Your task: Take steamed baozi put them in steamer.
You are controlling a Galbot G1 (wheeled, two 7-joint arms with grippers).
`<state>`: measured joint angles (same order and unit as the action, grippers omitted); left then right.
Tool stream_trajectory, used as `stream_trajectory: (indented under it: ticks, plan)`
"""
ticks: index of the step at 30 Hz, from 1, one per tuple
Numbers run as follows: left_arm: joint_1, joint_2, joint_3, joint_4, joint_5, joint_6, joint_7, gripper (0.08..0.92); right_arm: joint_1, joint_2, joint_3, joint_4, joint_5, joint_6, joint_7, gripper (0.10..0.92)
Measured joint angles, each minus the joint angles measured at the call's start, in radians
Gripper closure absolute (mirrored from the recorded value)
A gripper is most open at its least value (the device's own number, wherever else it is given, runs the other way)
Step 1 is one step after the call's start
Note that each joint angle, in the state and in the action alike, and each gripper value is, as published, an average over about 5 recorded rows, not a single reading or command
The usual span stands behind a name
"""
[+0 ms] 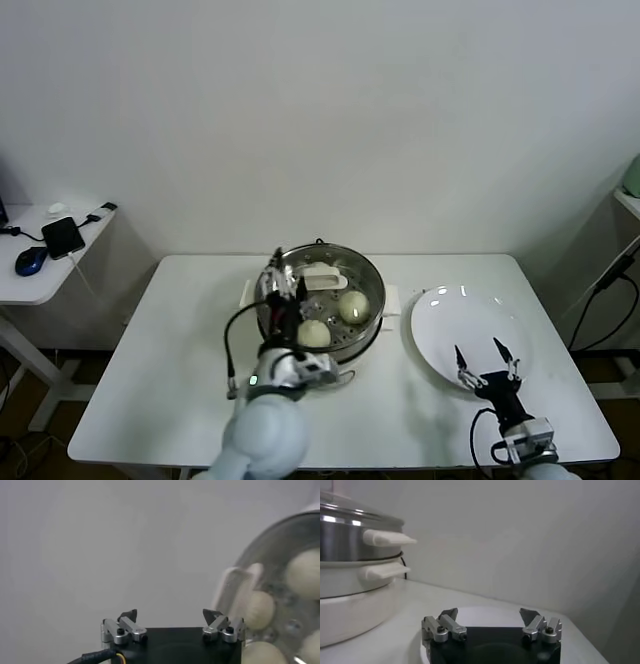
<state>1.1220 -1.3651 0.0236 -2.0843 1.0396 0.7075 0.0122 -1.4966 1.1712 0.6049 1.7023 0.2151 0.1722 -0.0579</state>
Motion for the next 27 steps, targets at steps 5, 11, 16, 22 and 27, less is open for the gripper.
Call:
stream_trajectory:
  ticks: [5, 11, 16, 22, 27]
  plan:
    - [0.060, 0.012, -0.211, -0.037, -0.332, -0.143, -0.095, 0.177, -0.003, 0.002, -0.003, 0.005, 0.026, 0.022, 0.003, 0.203]
    - [0.174, 0.063, -0.427, 0.001, -0.718, -0.360, -0.117, 0.177, -0.001, 0.007, -0.008, -0.002, 0.046, 0.044, 0.003, 0.203]
    - [0.246, 0.082, -0.512, 0.094, -0.949, -0.523, -0.101, 0.177, 0.001, 0.008, -0.017, -0.016, 0.054, 0.061, 0.011, 0.203]
    - [0.304, 0.084, -0.560, 0.182, -1.116, -0.652, -0.084, 0.177, 0.000, 0.006, -0.019, -0.031, 0.065, 0.068, 0.020, 0.203]
    - [0.338, 0.081, -0.585, 0.219, -1.197, -0.717, -0.074, 0.177, 0.000, 0.004, -0.021, -0.036, 0.074, 0.072, 0.022, 0.203]
